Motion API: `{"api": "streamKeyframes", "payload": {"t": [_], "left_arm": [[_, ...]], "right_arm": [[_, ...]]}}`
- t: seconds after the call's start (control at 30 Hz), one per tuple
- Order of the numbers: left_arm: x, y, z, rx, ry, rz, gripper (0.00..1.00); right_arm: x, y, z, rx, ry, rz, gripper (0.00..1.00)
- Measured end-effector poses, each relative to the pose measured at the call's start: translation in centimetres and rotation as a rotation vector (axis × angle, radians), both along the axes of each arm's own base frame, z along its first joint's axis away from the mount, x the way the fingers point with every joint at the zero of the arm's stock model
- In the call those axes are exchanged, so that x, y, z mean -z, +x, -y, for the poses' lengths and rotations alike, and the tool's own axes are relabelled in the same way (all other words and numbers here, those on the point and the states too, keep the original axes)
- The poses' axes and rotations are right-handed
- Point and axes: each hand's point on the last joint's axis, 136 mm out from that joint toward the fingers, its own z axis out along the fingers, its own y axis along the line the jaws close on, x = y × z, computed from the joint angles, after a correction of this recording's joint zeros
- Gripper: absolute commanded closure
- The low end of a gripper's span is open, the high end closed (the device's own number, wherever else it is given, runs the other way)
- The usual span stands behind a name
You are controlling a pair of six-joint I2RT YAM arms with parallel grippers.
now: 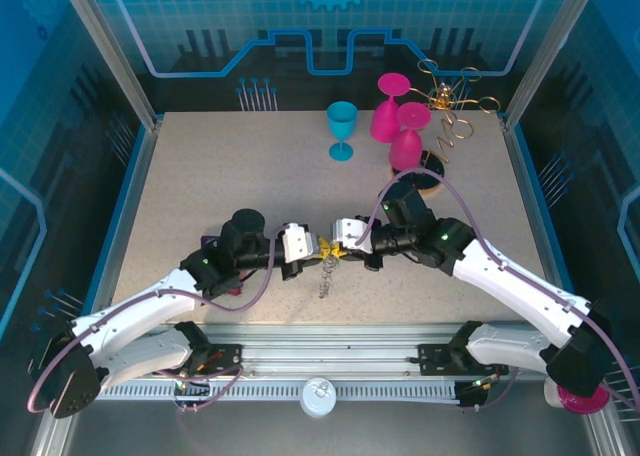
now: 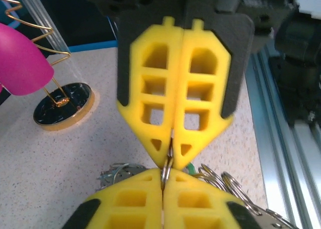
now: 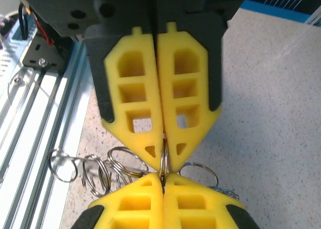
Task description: Put the keys on the keyring
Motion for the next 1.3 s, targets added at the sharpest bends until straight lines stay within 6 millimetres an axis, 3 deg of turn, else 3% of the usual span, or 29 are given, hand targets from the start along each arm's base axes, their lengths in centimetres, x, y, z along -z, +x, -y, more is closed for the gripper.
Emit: {"api": "streamKeyframes", "payload": {"t": [0.07,0.13,0.2,0.33,0.43,0.57,0.9,1.13,1.3], "left_arm": [[0.2,0.0,0.0,0.004,0.010,-0.006,1.00],[0.1,-0.1,0.0,0.010,0.010,-0.006,1.00],[0.0,-0.2,0.0,0.012,0.007,-0.003,1.00],[0.1,-0.4,-0.1,0.015,-0.002,0.016,1.00],[-0.2,-0.6,-0.3,0.018,-0.024,0.038,1.00],[-0.4,-0.9,-0.2,0.029,-0.046,0.055,1.00],[-1.0,-0.8,-0.2,0.028,-0.062,0.071,1.00],[-0.9,-0.8,-0.2,0.028,-0.065,0.074,1.00],[-0.9,-1.0,-0.3,0.029,-0.070,0.080,1.00]], "right_arm": [[0.1,0.0,0.0,0.002,-0.016,0.001,1.00],[0.0,0.0,0.1,0.010,-0.011,-0.007,0.81],[-0.4,0.1,0.3,0.032,0.024,-0.017,0.72],[-1.8,0.4,1.7,0.094,0.130,-0.020,0.68],[-1.3,0.0,2.1,0.105,0.160,-0.049,0.68],[-0.3,-0.4,2.0,0.108,0.168,-0.106,0.69],[-0.6,-0.8,1.0,0.069,0.218,-0.168,0.71],[-0.5,-0.4,0.8,0.088,0.224,-0.187,0.92],[-0.4,-0.3,0.9,0.098,0.223,-0.198,1.00]]}}
